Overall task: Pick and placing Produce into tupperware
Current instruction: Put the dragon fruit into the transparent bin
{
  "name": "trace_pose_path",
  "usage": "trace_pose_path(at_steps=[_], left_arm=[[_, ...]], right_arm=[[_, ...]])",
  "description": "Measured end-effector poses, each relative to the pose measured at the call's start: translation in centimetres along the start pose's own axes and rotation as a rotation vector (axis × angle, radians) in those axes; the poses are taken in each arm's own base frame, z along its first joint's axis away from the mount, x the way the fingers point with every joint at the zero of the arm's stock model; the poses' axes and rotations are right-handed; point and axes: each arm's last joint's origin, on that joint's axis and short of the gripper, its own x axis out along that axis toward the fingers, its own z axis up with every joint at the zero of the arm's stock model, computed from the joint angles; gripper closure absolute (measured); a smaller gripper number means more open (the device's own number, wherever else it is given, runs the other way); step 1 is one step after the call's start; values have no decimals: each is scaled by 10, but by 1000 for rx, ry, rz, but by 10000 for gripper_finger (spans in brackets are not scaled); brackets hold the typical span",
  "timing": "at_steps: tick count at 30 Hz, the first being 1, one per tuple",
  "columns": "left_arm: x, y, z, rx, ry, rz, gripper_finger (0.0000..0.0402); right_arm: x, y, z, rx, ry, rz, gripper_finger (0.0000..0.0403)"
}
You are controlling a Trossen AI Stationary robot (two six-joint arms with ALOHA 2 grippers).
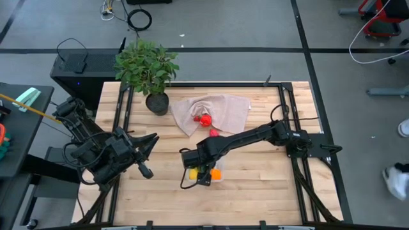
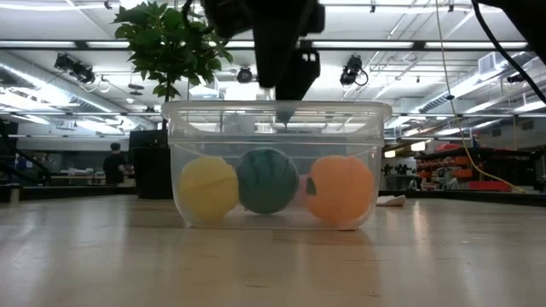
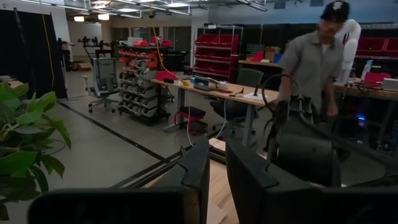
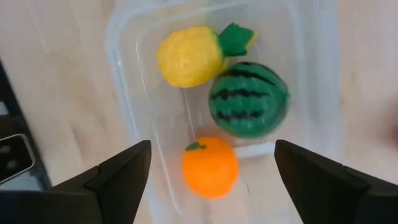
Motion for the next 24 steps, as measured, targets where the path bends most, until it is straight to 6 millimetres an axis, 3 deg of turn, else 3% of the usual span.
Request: trace_pose_path(at_steps=[10,13,18,24], left_arm=[[0,0,0,-2,0,0,333],[0,0,0,-2,0,0,335],[0,0,0,-1,0,0,339],[0,0,0,-1,0,0,333]], right_arm=[[-76,-12,-17,94,-146,2,70],[-91,-20,-18,147,-204,-31,74],[-96,-47,-8,293,-237,-66,80],[-82,-96,7,624,-187,-124,82]])
